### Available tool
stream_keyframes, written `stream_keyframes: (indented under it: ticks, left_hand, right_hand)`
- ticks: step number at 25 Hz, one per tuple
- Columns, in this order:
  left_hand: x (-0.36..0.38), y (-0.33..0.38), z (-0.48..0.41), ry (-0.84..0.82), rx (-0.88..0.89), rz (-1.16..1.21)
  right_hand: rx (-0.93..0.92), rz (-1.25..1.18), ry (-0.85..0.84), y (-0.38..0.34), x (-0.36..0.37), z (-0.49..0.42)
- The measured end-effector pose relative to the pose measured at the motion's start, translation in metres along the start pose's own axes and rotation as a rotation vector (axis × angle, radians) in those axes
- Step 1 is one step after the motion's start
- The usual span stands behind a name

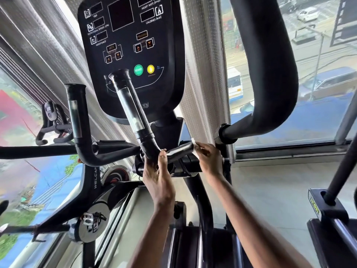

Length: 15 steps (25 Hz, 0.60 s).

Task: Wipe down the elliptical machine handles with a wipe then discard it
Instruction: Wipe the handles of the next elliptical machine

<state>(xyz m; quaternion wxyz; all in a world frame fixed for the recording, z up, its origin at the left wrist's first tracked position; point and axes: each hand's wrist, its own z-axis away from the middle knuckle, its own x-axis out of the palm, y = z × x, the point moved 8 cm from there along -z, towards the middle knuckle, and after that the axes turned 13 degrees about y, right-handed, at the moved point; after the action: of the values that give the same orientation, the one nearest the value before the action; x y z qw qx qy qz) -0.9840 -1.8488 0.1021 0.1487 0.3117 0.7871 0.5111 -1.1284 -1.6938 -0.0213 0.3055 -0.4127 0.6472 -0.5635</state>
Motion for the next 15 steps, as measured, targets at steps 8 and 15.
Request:
stream_keyframes:
  ticks: [8,15]
  left_hand:
    - [0.000,0.006,0.000,-0.004,0.013,-0.046]
    - [-0.006,0.001,-0.011,-0.055,0.069,-0.070]
  right_hand:
    - [0.135,-0.043,0.144,0.015,-0.002,0.006]
    - [-0.182,-0.314,0.186,-0.081,-0.014,0.099]
